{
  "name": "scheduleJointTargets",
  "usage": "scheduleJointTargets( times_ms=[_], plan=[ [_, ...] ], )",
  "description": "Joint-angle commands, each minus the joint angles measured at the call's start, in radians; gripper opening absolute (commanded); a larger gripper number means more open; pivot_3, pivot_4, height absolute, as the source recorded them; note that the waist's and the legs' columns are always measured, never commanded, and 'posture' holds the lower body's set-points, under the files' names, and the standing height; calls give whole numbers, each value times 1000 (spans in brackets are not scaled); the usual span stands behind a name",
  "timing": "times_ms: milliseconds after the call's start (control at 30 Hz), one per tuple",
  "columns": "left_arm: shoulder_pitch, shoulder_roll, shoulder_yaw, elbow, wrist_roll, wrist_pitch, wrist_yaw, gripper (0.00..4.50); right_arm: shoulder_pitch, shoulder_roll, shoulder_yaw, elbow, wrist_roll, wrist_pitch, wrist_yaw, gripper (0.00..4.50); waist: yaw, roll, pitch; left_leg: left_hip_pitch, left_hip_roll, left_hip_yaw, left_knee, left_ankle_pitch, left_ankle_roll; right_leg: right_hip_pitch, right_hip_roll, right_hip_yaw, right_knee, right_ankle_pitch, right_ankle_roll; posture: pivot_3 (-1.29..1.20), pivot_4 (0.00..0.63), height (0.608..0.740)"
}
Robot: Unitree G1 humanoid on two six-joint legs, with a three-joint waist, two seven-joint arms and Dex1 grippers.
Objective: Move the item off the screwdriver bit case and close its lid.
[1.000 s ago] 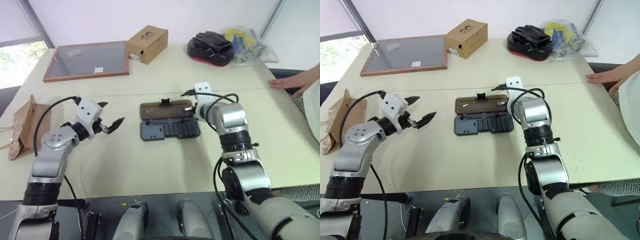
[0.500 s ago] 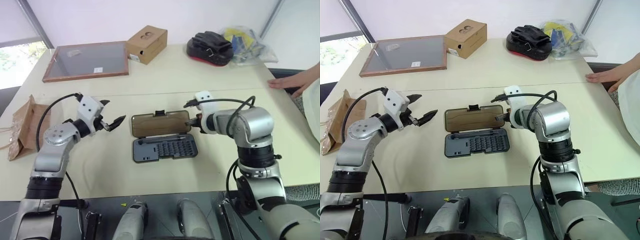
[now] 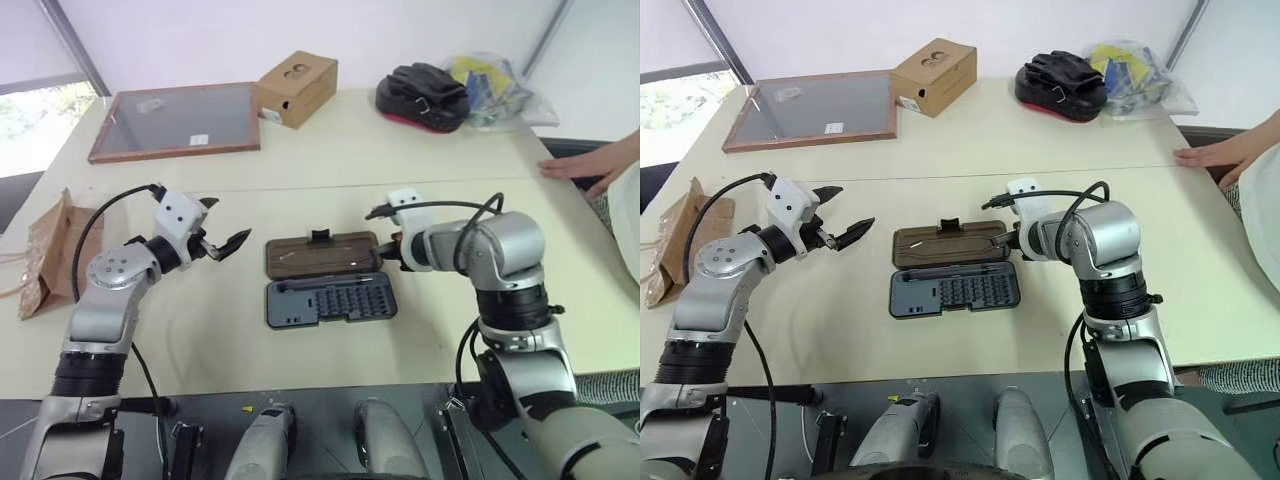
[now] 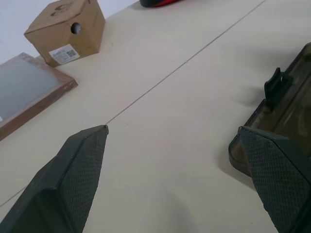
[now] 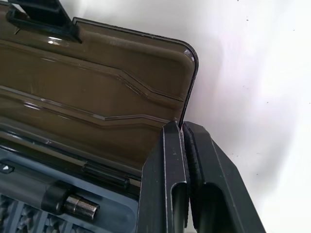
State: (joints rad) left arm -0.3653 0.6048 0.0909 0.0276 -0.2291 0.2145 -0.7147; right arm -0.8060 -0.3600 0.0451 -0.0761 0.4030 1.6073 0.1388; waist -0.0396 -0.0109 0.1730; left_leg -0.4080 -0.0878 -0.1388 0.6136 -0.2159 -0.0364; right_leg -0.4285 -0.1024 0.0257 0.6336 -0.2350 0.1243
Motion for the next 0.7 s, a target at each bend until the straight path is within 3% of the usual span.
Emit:
scheduleJointTargets(
  times_ms=[33,700],
  plan=[
    [-7,1,15,-28,-1,-16,9,4500,1,-45,-27,-2,38,7,-48,44,3,0,0,0,0,0,0,0,0,0,0,0,0,0,0,0,150,740],
    [-36,-8,-1,5,12,-30,0,4500,45,-181,-15,-59,417,7,-276,44,25,0,0,0,0,3,0,0,1,2,-1,0,-2,0,0,0,150,740]
  ],
)
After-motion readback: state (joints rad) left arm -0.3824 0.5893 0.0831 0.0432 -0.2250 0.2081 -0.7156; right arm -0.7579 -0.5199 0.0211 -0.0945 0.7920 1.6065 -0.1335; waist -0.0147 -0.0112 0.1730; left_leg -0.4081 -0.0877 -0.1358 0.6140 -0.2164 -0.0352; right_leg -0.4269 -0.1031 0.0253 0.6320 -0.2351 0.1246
